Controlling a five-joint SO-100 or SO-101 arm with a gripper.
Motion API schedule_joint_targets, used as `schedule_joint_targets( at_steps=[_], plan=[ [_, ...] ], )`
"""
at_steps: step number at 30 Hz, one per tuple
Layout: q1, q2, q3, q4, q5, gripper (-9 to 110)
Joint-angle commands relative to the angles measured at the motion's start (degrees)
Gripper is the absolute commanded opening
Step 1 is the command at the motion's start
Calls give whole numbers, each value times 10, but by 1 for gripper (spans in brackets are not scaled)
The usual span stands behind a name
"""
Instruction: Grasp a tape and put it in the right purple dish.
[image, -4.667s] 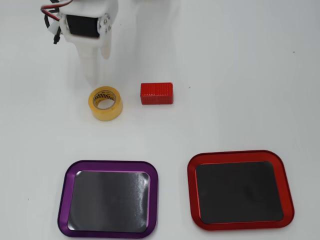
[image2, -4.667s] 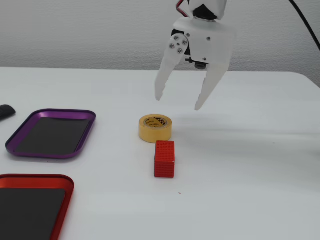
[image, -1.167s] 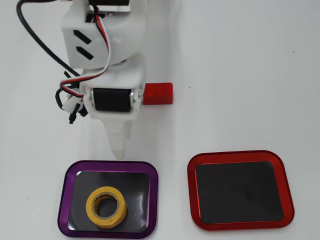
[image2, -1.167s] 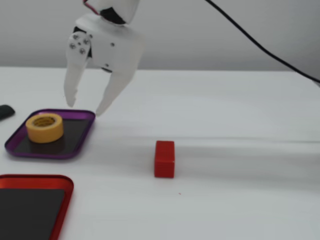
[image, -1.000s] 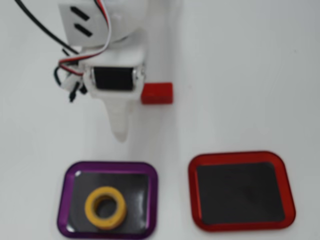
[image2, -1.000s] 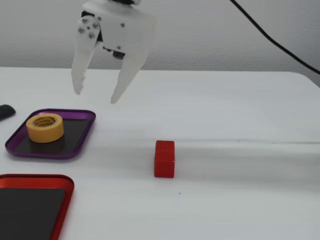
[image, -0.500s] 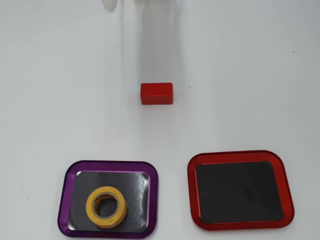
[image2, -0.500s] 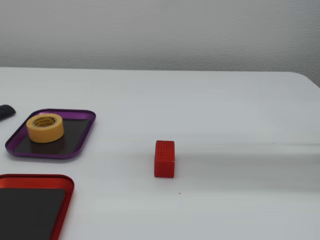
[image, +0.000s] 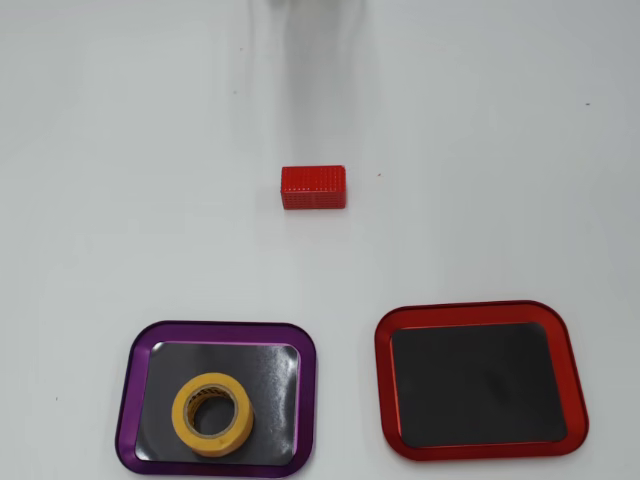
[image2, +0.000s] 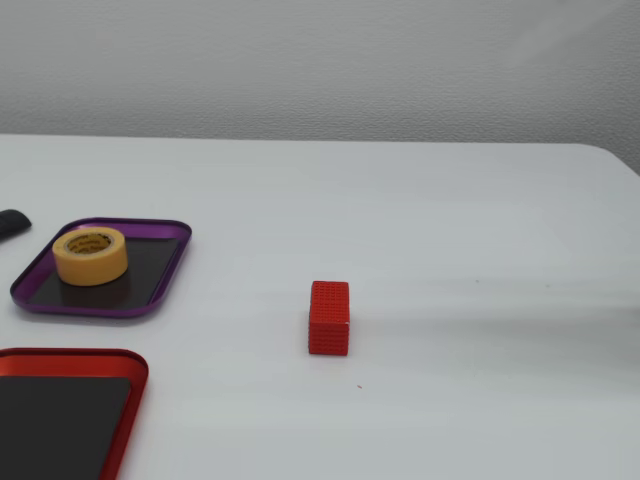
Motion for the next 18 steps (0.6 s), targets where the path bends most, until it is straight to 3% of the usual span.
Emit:
schedule_joint_targets(
  at_steps=[1,10,18],
  plan=[
    [0,104,134,-47,-2,18],
    [2,367,480,-212,-7,18],
    [0,458,660,-226,2,18]
  ],
)
